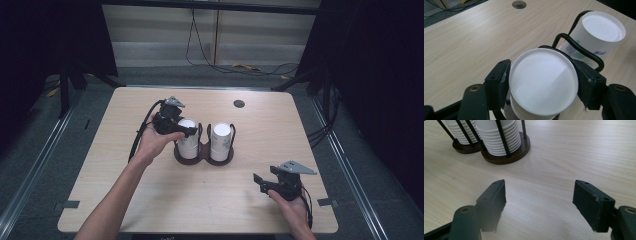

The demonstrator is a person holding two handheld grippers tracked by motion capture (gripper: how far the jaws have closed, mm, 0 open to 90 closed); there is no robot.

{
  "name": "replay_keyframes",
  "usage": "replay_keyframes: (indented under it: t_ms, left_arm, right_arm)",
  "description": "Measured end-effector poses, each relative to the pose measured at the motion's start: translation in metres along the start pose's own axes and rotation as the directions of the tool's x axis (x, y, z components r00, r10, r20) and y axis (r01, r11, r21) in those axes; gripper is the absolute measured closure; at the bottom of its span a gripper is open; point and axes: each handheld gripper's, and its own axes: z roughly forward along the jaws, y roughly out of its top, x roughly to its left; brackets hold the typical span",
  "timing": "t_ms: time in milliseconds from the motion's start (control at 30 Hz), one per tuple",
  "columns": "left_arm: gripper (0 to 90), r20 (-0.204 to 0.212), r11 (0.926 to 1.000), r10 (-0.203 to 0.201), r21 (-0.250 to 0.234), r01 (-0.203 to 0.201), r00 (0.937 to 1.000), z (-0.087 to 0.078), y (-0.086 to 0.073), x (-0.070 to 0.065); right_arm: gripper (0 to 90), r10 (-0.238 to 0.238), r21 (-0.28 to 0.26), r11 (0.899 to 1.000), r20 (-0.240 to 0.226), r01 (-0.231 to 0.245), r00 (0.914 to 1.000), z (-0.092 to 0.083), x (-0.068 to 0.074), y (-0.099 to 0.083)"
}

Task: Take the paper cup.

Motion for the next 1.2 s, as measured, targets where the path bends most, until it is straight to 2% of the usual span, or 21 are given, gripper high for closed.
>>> replay_keyframes:
  t_ms: [267,533,600,700,800,900,967,1200]
  left_arm:
    - [35.0,-0.005,1.0,0.002,-0.003,-0.002,1.0,-0.006,0.008,-0.004]
    - [35.3,-0.008,0.9997,-0.023,-0.012,0.023,0.9997,-0.013,0.014,-0.004]
    - [35.3,-0.003,0.9995,-0.023,-0.02,0.023,0.9997,-0.015,0.015,-0.003]
    - [35.3,-0.019,0.9992,-0.02,-0.035,0.019,0.9996,-0.018,0.016,-0.004]
    - [35.3,0.0,0.9984,-0.025,-0.051,0.025,0.9997,-0.02,0.016,-0.003]
    - [35.4,-0.014,0.9982,-0.018,-0.057,0.017,0.9997,-0.023,0.018,-0.004]
    - [35.4,-0.005,0.9974,-0.024,-0.068,0.024,0.9997,-0.024,0.019,-0.004]
    - [35.4,-0.007,0.995,-0.009,-0.1,0.009,0.9999,-0.03,0.021,-0.005]
  right_arm:
    - [26.7,0.002,-0.002,1.0,0.002,-0.002,1.0,0.0,0.0,0.0]
    - [26.7,0.003,-0.002,1.0,0.004,-0.003,1.0,-0.001,-0.001,0.0]
    - [26.8,0.002,-0.002,1.0,0.003,-0.002,1.0,-0.001,-0.001,0.0]
    - [26.8,0.005,-0.002,1.0,0.004,-0.005,1.0,-0.001,-0.001,0.0]
    - [26.7,0.003,-0.002,1.0,0.004,-0.003,1.0,-0.001,-0.001,0.0]
    - [26.8,0.003,-0.003,1.0,0.004,-0.003,1.0,-0.001,-0.001,0.0]
    - [26.8,0.005,-0.003,1.0,0.005,-0.005,1.0,-0.001,-0.001,0.0]
    - [26.8,0.006,-0.004,1.0,0.005,-0.006,1.0,-0.001,-0.001,0.0]
